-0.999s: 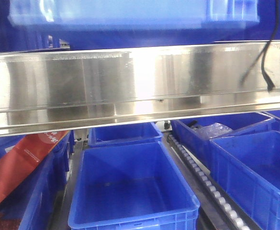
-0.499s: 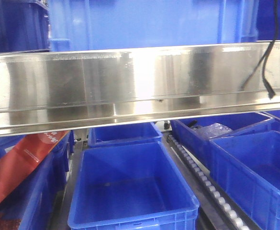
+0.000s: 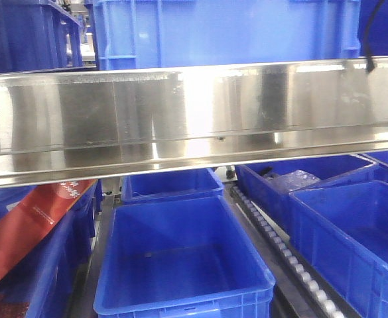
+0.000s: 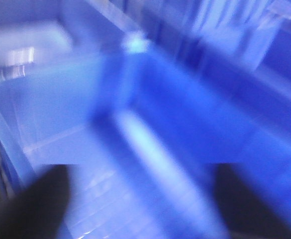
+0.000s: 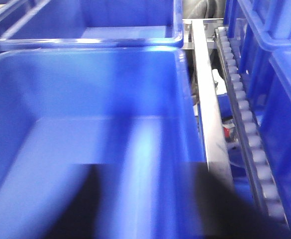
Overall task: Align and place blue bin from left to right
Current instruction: 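Push the bin onto the upper shelf rollers with both grippers, then open both grippers to release the bin and withdraw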
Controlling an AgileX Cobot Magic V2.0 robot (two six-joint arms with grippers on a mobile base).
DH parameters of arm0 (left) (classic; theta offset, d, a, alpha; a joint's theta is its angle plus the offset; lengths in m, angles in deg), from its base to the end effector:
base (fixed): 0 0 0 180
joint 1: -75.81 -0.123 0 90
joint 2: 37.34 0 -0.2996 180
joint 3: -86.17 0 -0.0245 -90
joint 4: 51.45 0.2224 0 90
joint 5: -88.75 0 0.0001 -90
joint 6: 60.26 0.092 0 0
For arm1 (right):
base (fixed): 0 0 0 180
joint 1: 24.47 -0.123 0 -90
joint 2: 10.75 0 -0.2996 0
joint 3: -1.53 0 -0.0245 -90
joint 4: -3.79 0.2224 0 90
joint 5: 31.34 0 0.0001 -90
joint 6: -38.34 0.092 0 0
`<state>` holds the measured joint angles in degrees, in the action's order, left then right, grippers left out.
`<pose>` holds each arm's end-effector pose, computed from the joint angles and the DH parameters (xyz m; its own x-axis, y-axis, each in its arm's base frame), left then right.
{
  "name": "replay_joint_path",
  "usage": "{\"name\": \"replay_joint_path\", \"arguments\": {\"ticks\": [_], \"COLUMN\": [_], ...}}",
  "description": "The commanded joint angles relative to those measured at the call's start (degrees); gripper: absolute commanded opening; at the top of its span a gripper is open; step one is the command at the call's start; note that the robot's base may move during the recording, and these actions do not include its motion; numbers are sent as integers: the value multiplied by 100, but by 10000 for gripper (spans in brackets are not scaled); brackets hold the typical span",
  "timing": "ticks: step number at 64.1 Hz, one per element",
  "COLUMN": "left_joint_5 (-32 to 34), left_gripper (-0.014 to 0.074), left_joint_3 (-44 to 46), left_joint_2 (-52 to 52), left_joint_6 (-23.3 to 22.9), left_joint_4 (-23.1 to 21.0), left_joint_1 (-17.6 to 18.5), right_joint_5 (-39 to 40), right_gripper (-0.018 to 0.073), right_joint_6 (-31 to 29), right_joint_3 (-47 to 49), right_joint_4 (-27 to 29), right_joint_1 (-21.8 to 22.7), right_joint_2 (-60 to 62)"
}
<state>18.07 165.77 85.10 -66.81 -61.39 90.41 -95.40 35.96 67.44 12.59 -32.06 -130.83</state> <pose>0.3614 -0.1096 0.5197 -0.4438 -0.0591 -0.8942 0.3223 0.9205 -0.2208 0.3914 0.0649 0.4895 -0.4712 -0.0367 -0.8813 -0.2391 0.9671 0.0875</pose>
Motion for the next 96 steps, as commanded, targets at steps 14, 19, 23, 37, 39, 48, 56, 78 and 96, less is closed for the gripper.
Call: {"name": "replay_joint_path", "arguments": {"ticks": [14,19,23,37,39,48,56,78,96], "left_joint_5": [72,72,72,72,72,72,99,840,806], "left_gripper": [-111,-111,-111,-111,-111,-111,-111,-111,-111], "left_joint_3": [-78,-195,-252,-557,-589,-658,-818,-1280,-1303], "left_joint_2": [-202,-212,-212,-212,-212,-212,-212,-212,-261], "left_joint_6": [155,155,155,164,164,193,289,709,921], "left_joint_4": [531,732,773,1104,1148,1186,1154,790,687], "left_joint_1": [10,10,-3,-3,-3,-15,-186,-527,-527], "right_joint_5": [-496,-380,-226,294,410,1056,1759,2766,3825], "right_gripper": [-61,-67,-67,-67,-67,-67,-67,-67,-67], "right_joint_6": [86,89,89,89,89,55,28,-223,-223], "right_joint_3": [44,32,32,-312,-461,-1196,-1796,-2887,-4788], "right_joint_4": [-358,-390,-418,-432,-432,-432,-432,-432,-432], "right_joint_1": [23,49,49,49,49,49,49,49,49], "right_joint_2": [203,203,203,177,177,202,373,1216,2535]}}
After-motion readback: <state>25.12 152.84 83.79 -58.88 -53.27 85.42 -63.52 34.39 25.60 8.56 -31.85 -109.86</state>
